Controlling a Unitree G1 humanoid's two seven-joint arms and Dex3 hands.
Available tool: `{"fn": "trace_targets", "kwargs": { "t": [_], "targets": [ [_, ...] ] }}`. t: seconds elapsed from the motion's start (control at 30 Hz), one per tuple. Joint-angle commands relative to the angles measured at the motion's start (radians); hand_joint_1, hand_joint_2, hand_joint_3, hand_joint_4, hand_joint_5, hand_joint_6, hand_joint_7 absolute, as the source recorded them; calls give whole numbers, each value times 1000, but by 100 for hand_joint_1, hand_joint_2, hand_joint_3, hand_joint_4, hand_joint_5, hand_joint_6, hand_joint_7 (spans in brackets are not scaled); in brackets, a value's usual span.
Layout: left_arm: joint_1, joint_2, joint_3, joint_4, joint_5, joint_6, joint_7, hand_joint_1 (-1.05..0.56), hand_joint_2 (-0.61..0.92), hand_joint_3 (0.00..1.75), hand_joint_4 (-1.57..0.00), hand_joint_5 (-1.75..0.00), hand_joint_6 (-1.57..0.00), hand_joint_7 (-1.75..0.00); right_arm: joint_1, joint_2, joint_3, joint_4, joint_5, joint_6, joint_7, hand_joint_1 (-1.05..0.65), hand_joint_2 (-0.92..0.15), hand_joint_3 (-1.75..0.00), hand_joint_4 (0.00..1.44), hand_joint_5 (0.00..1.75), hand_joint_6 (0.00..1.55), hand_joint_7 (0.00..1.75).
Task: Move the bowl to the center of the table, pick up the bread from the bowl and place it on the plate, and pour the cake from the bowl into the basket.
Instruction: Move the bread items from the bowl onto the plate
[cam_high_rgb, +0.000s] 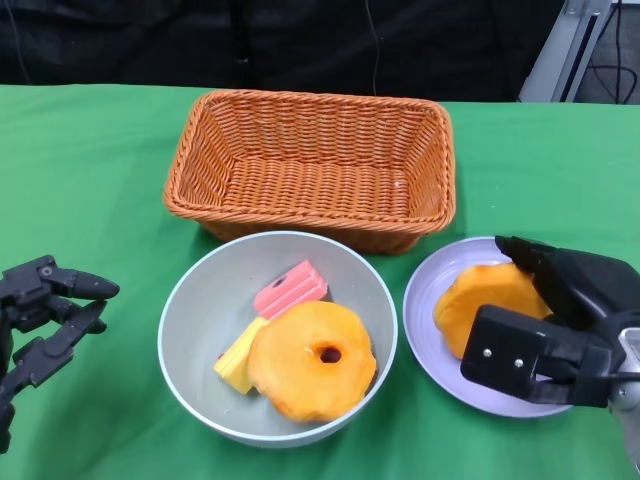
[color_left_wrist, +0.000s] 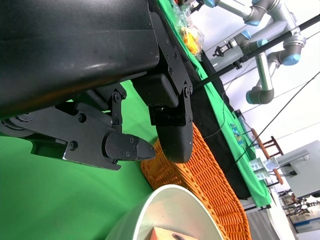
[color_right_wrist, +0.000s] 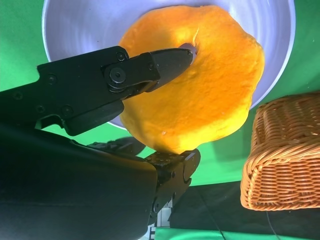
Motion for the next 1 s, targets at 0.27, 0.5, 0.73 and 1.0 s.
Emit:
{"fn": "trace_targets", "kwargs": {
  "t": [0.27, 0.5, 0.73, 1.0],
  "targets": [
    [8, 18, 0, -11, 18, 10, 12, -6, 92, 25, -85, -116, -94, -73, 51, 8, 30, 100, -170, -209, -499, -71, -92, -11, 0, 0, 6, 0],
    [4, 13, 3, 0, 17, -2, 8, -6, 92, 24, -87, -115, -95, -72, 33, 22, 44, 137, -210, -219, -541, -72, -92, -12, 0, 0, 2, 1],
    [12, 14, 1, -12, 16, 3, 6, -7, 92, 24, -86, -115, -95, -72, 78, 10, 10, 45, -48, -406, -450, -65, -92, -8, 21, 11, 20, 7],
    [12, 15, -1, -14, 20, 5, 9, -7, 92, 24, -87, -115, -95, -72, 129, 26, -20, -124, 100, -490, -263, -61, -92, -4, 49, 14, 39, 5]
  ]
}}
